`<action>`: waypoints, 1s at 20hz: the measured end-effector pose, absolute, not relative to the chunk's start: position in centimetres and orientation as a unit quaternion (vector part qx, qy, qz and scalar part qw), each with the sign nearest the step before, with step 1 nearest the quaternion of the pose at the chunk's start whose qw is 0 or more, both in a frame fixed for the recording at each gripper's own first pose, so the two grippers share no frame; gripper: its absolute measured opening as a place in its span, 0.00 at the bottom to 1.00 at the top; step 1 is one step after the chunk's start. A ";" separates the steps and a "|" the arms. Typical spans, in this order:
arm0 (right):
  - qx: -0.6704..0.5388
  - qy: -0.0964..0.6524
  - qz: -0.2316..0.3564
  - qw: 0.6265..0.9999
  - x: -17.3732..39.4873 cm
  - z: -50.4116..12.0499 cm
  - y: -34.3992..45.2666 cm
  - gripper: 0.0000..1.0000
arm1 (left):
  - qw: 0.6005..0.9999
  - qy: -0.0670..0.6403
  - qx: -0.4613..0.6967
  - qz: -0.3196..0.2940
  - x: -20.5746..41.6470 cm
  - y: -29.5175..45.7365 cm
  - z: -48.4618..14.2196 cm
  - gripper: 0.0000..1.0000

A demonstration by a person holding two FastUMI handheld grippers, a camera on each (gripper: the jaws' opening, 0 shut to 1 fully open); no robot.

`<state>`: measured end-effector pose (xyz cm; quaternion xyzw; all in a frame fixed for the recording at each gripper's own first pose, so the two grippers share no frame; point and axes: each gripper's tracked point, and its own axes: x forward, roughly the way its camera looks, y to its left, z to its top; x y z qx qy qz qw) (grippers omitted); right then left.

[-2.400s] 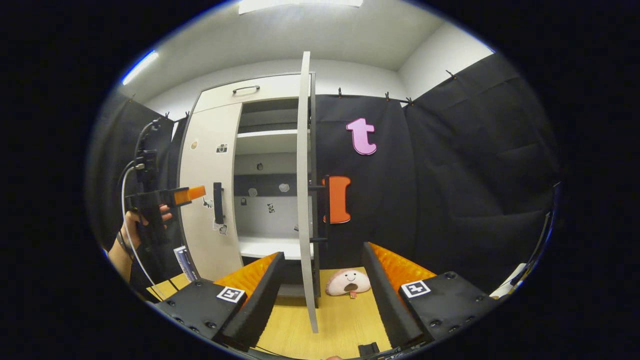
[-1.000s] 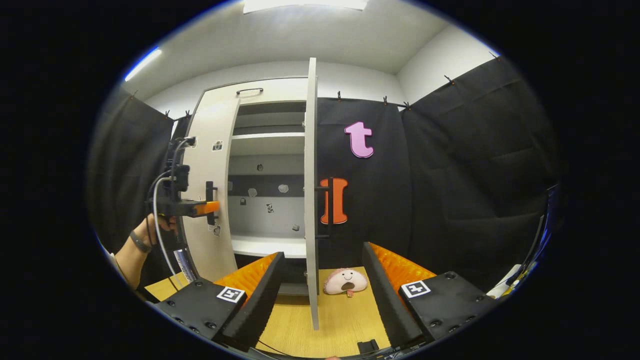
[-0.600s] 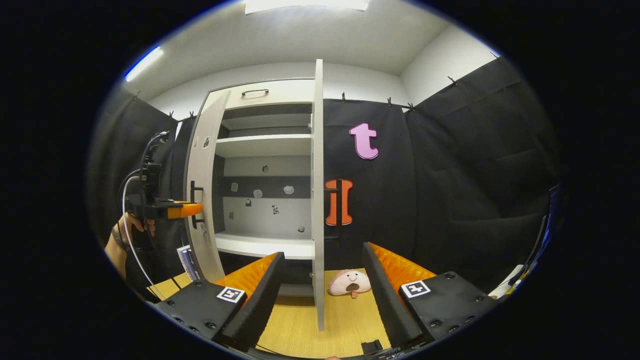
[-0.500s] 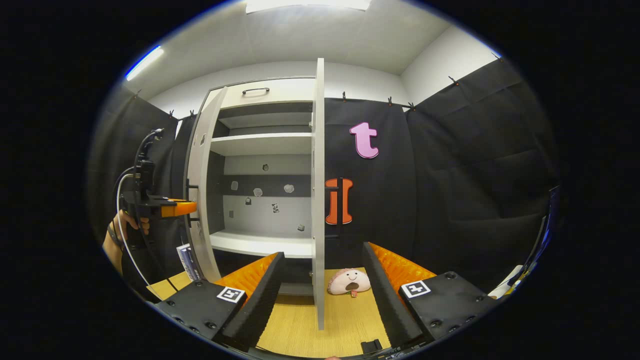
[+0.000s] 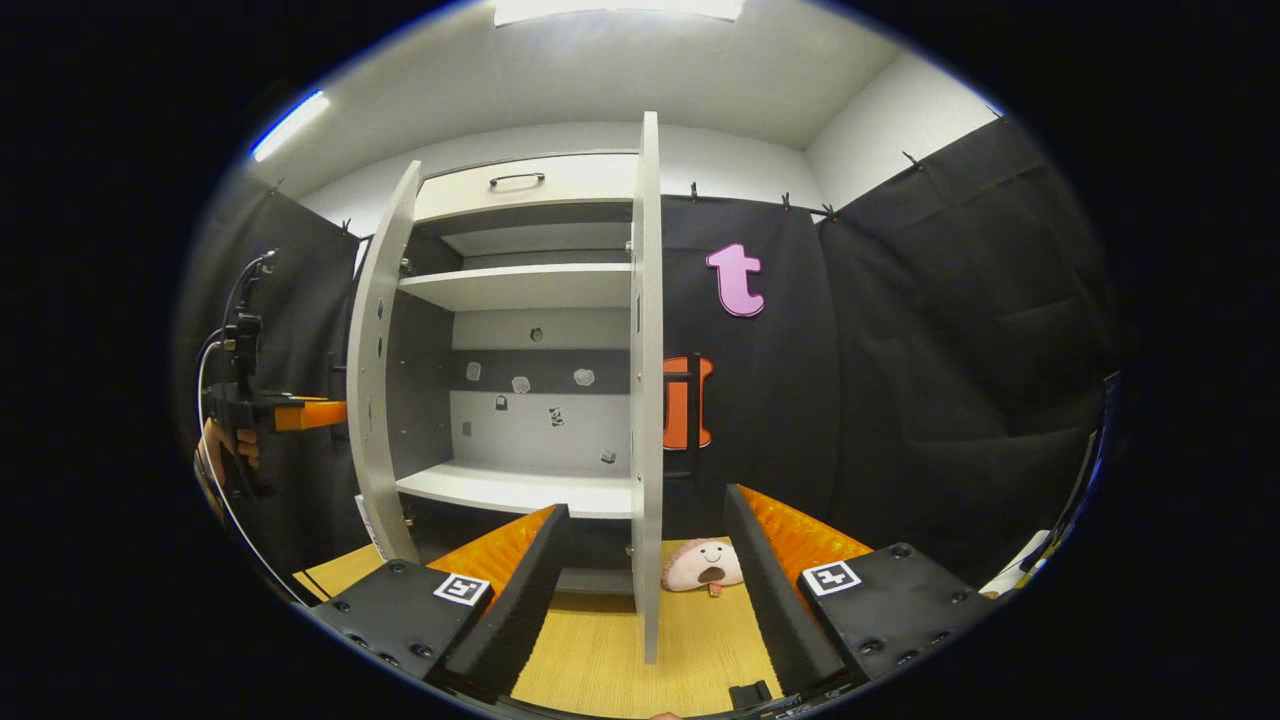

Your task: Open the right door of the double-door shoe cabinet with the right hand, and open the left door with the left hand.

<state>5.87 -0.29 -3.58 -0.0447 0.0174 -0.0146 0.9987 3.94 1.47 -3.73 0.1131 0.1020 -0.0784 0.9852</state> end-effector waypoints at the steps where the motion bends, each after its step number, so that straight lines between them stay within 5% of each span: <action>1: -0.045 0.019 -0.013 0.999 6.1 -3.6 -0.1 0.98 | 0.986 0.099 0.116 -0.065 3.5 2.6 -3.3 0.19; 20: -0.038 0.046 0.034 0.998 8.6 -5.8 3.6 0.98 | 0.991 0.066 0.113 -0.014 2.6 13.3 -0.4 0.02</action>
